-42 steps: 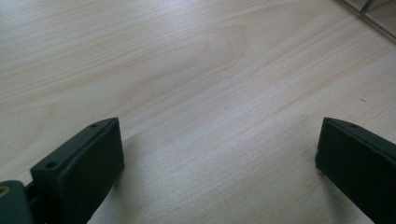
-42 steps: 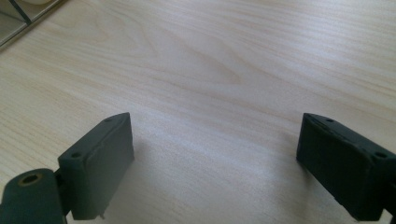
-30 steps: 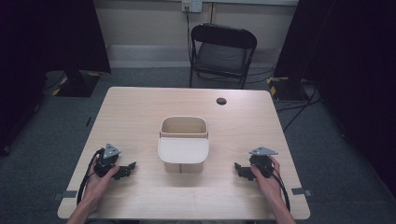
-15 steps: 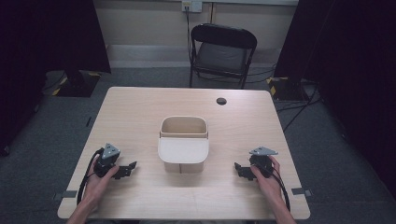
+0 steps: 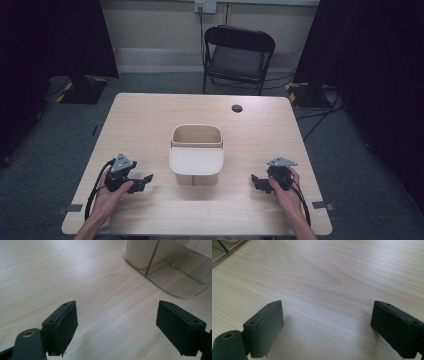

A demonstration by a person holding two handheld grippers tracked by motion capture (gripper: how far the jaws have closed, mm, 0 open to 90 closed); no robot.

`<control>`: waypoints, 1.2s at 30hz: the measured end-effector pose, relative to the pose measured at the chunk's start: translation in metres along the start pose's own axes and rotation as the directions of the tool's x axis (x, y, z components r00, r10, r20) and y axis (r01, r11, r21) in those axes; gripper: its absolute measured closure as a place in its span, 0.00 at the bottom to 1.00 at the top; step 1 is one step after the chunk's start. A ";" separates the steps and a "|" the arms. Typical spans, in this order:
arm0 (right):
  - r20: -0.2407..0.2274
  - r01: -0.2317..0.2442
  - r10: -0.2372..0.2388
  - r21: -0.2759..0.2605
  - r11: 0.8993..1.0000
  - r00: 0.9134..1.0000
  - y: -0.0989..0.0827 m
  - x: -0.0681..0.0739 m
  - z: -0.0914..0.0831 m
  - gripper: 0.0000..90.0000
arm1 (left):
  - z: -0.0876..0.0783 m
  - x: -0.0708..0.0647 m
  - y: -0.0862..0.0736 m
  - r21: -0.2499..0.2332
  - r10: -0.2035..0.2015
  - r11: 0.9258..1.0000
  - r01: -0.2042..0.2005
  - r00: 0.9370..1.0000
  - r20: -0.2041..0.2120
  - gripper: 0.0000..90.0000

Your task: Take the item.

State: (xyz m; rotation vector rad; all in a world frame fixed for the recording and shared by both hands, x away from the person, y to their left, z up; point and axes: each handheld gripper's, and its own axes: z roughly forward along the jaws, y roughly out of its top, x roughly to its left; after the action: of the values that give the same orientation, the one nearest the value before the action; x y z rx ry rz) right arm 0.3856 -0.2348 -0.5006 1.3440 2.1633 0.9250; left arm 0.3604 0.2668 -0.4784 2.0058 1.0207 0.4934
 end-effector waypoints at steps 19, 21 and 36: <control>-0.001 0.003 -0.003 -0.001 1.000 1.000 0.000 0.000 0.000 0.11 | -0.006 -0.025 0.018 -0.066 0.002 0.998 0.004 0.997 0.079 0.23; -0.002 0.004 -0.004 -0.001 1.000 1.000 0.000 0.000 0.000 0.11 | -0.007 -0.026 0.021 -0.072 0.022 0.997 -0.015 0.996 0.089 0.23; -0.002 0.004 -0.004 -0.001 1.000 1.000 0.000 0.000 0.000 0.11 | -0.010 -0.047 0.034 -0.161 0.076 0.986 -0.051 0.985 0.154 0.24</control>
State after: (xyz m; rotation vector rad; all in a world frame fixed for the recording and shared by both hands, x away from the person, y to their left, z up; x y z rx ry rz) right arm 0.3860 -0.2349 -0.5006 1.3388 2.1655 0.9262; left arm 0.3423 0.2223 -0.4444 1.9089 0.7972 0.4261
